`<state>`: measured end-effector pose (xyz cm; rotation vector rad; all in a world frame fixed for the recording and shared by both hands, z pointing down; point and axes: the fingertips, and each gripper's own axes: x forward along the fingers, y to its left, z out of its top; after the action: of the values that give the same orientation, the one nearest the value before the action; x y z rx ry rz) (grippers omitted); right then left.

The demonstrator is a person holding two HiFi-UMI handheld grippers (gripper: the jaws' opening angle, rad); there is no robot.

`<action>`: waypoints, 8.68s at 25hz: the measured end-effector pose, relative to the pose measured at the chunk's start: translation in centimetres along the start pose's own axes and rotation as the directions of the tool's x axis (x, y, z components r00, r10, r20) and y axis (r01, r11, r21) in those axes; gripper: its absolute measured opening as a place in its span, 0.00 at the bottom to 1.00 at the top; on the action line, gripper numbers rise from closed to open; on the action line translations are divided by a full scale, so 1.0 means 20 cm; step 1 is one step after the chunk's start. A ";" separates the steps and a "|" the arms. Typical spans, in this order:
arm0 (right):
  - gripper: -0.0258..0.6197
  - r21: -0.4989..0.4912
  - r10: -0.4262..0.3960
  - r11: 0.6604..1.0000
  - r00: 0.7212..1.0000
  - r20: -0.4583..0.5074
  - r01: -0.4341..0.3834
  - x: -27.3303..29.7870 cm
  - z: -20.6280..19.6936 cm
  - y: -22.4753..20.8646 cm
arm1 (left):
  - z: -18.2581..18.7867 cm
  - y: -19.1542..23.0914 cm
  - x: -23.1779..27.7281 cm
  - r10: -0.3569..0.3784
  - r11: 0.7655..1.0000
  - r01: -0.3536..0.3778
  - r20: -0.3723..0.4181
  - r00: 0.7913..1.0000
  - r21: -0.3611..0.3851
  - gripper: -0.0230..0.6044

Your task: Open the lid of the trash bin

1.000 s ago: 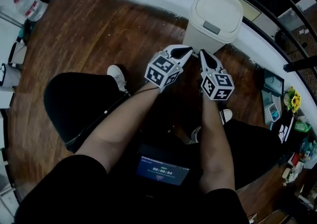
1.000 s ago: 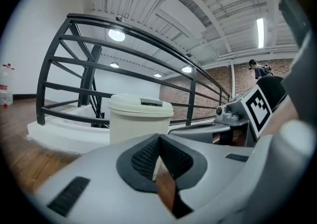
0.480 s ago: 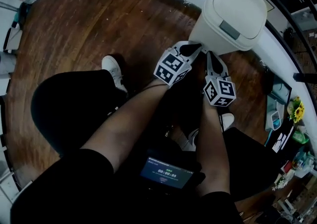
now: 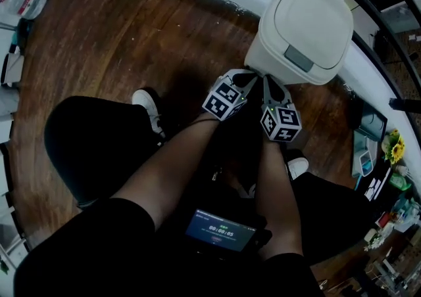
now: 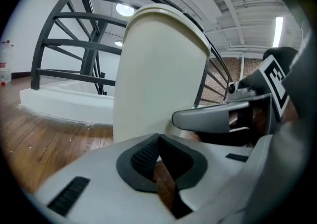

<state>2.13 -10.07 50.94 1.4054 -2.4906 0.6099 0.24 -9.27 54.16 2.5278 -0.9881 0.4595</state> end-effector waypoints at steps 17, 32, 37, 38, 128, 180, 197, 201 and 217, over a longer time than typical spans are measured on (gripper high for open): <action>0.08 0.045 0.020 0.999 0.993 -0.114 -0.015 0.10 -0.17 -0.21 | -0.27 0.11 0.41 -0.060 0.998 0.058 -0.180 0.982 -0.015 0.10; 0.08 0.065 0.047 0.997 0.987 -0.156 -0.038 0.17 -0.23 -0.29 | -0.35 0.16 0.66 -0.049 0.998 0.038 -0.212 0.976 -0.054 0.10; 0.08 0.058 0.049 0.998 0.983 -0.179 -0.040 0.16 -0.25 -0.29 | -0.36 0.15 0.69 -0.042 0.998 0.031 -0.223 0.974 -0.050 0.10; 0.08 0.061 0.046 0.998 0.982 -0.185 -0.035 0.16 -0.27 -0.30 | -0.36 0.16 0.70 -0.041 0.998 0.030 -0.226 0.973 -0.052 0.10; 0.08 0.072 -0.056 0.994 0.965 -0.255 0.076 0.07 -0.35 -0.48 | -0.51 0.24 0.80 0.039 0.979 -0.110 -0.379 0.925 -0.169 0.09; 0.08 0.056 -0.064 0.995 0.971 -0.231 0.079 0.00 -0.30 -0.45 | -0.49 0.21 0.76 0.030 0.979 -0.098 -0.357 0.934 -0.176 0.09; 0.08 0.061 -0.057 0.996 0.975 -0.215 0.072 -0.02 -0.31 -0.42 | -0.46 0.17 0.74 0.007 0.985 -0.063 -0.329 0.944 -0.160 0.10; 0.08 0.050 -0.049 0.997 0.977 -0.206 0.061 -0.02 -0.28 -0.39 | -0.43 0.15 0.71 -0.017 0.982 -0.044 -0.317 0.948 -0.183 0.10; 0.08 -0.030 -0.017 0.999 0.991 -0.132 0.013 -0.17 -0.14 -0.13 | -0.20 -0.01 0.23 -0.046 0.999 0.043 -0.143 0.989 -0.024 0.10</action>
<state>6.08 -7.39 52.80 1.3262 -2.3745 0.6391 3.05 -9.88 59.63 2.4541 -0.8767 0.6060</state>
